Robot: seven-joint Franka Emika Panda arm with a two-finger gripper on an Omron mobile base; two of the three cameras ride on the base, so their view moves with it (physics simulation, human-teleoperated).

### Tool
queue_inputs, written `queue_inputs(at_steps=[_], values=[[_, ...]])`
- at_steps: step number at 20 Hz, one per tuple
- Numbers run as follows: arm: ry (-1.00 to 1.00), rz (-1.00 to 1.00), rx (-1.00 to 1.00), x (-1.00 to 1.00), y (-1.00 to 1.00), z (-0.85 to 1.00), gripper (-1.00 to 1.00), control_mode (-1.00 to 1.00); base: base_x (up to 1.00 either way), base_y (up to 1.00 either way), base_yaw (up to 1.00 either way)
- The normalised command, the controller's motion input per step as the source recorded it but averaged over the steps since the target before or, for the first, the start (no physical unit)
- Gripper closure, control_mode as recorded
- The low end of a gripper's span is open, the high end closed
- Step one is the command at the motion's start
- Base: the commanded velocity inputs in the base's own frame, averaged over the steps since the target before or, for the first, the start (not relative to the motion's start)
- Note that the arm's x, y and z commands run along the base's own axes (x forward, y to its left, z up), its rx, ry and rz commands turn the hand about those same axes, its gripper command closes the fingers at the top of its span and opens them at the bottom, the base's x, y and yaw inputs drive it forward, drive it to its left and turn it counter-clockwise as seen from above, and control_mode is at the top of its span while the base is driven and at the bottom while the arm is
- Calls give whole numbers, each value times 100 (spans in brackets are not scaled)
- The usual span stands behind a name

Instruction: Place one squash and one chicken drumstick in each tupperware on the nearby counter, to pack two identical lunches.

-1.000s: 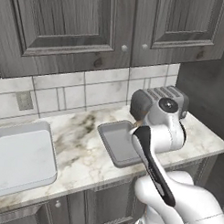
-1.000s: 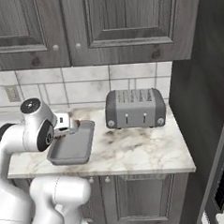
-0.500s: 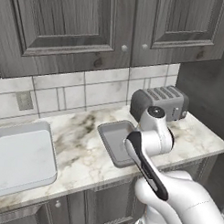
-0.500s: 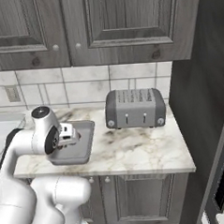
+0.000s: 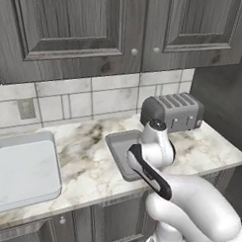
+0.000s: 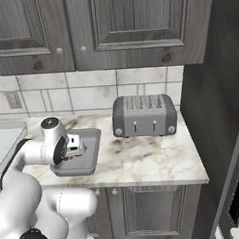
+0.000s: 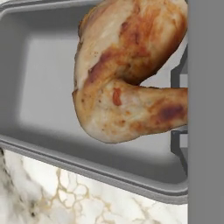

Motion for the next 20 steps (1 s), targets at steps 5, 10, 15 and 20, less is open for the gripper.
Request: queue_inputs(at_steps=[5,10,15,20], values=[[0,0,0,61,6,-10,100,-100,0,0,0],[0,0,0,49,4,-23,100,-100,0,0,0],[0,0,0,28,16,-26,100,-100,0,0,0],[0,0,0,26,2,-24,100,-100,0,0,0]])
